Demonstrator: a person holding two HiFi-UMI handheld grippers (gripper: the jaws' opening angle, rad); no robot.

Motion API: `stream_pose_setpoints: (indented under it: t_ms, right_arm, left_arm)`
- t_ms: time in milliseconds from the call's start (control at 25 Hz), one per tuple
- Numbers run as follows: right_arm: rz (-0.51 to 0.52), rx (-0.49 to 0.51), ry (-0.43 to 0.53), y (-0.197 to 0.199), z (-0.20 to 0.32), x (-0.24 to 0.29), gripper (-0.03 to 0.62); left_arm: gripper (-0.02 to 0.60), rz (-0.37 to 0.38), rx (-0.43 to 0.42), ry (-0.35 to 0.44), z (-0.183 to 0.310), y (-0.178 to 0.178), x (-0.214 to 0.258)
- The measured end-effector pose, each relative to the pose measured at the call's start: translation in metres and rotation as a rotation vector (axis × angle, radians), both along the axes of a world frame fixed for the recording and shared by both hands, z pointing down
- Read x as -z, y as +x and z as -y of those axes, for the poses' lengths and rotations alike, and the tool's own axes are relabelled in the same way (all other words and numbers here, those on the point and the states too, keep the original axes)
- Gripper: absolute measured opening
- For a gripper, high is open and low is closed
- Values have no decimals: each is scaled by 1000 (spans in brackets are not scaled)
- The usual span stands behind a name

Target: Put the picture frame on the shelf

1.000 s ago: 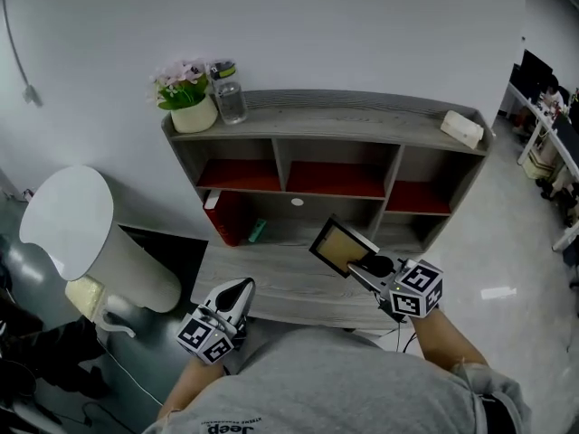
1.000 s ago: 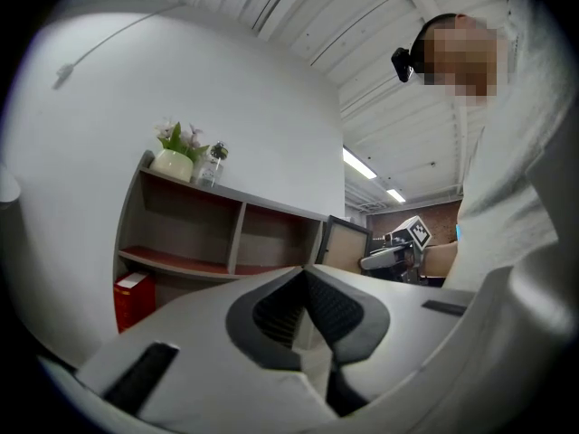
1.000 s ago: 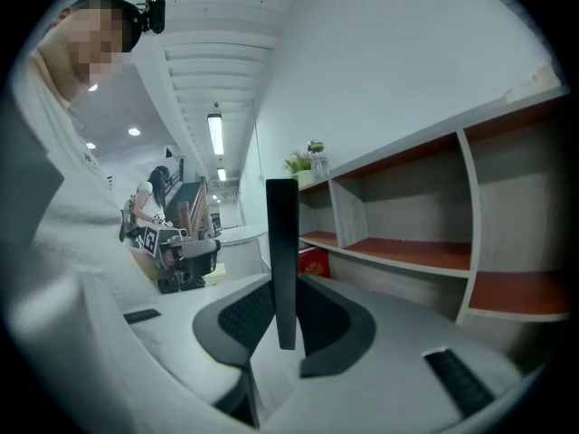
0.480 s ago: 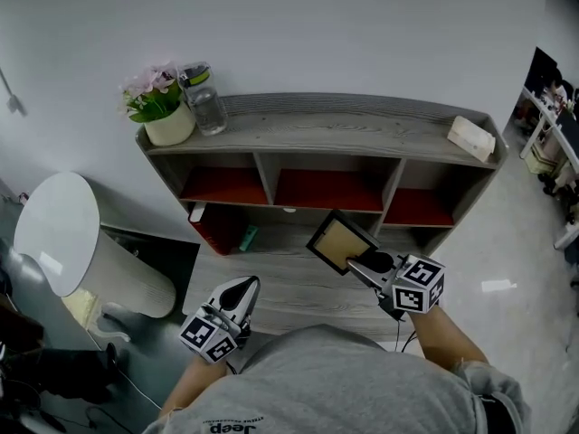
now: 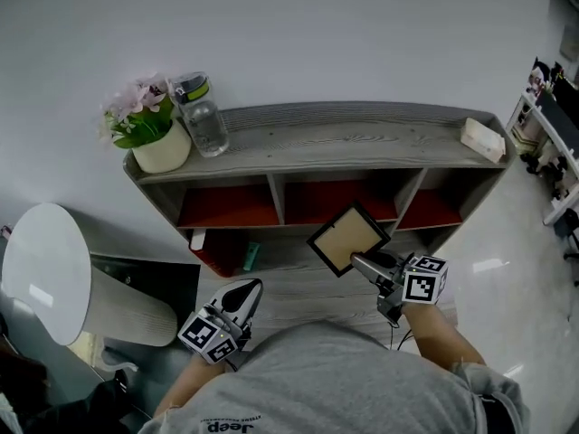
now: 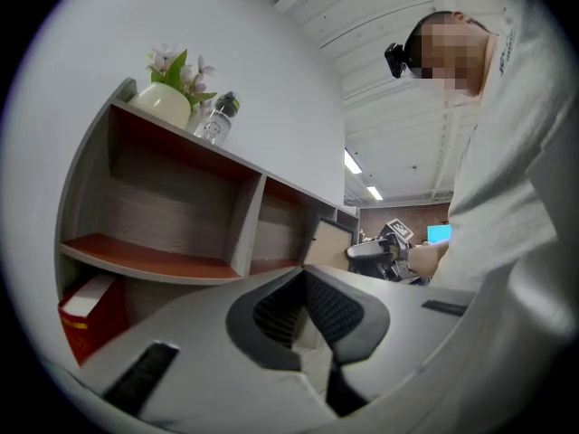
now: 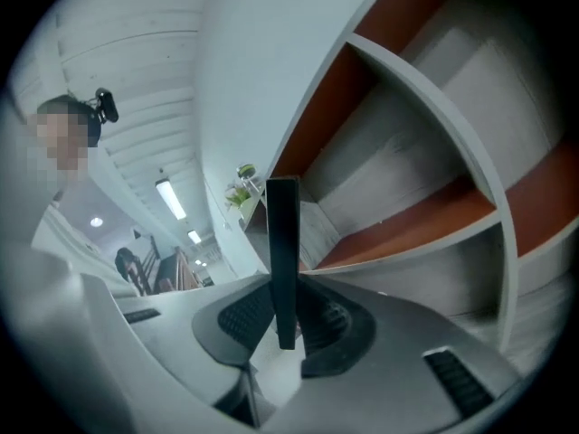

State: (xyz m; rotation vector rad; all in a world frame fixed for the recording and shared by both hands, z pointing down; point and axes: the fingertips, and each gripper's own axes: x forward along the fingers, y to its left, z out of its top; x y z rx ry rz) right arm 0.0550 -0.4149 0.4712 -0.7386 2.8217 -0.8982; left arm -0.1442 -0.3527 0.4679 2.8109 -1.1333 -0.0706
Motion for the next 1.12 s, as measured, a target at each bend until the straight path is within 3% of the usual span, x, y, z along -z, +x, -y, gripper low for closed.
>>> stream_pose_setpoints:
  t_ms: [280, 680, 1120]
  right_arm:
    - [191, -90, -175, -2, 16, -12, 77]
    - [429, -189, -430, 14, 33, -47, 77]
    - [554, -247, -556, 10, 55, -65, 78]
  left_arm:
    - [9, -3, -66, 13, 26, -9, 5]
    - [9, -11, -70, -29, 33, -3, -10]
    - [9, 5, -44, -55, 37, -13, -14]
